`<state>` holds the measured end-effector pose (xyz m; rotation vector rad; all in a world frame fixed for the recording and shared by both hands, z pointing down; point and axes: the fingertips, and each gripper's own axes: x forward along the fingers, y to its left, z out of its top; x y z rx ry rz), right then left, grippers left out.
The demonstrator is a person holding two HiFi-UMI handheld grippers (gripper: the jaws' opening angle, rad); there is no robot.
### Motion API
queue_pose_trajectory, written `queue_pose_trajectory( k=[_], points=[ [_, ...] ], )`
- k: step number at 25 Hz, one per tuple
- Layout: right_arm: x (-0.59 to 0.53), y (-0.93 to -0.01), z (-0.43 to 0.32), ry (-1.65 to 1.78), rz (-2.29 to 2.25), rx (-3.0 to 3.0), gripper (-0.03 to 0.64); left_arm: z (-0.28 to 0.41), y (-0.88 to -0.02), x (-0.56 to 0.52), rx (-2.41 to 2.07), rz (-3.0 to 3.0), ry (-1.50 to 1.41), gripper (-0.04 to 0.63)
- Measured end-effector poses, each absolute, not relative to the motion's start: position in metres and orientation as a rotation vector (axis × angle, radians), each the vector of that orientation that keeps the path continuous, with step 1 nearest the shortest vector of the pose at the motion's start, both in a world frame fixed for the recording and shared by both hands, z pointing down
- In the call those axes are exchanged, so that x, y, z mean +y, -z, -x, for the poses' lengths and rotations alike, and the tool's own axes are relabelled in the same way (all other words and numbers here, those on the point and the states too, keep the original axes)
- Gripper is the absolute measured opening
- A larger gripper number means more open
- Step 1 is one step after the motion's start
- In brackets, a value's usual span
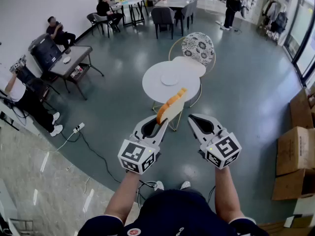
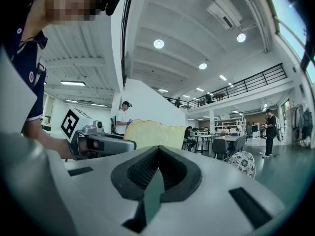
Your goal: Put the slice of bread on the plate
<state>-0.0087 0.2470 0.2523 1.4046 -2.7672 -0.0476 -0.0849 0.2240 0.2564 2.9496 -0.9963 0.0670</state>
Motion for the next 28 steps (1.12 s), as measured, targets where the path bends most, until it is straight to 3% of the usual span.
queue_pose_trajectory(
  k=[28],
  points=[
    [0.2485,-0.2518,0.0188,0.061,-1.378,-2.770,0.005,0.0851,-0.2564,0.2271,-0.982,-2.960,-0.081,0.094]
  ],
)
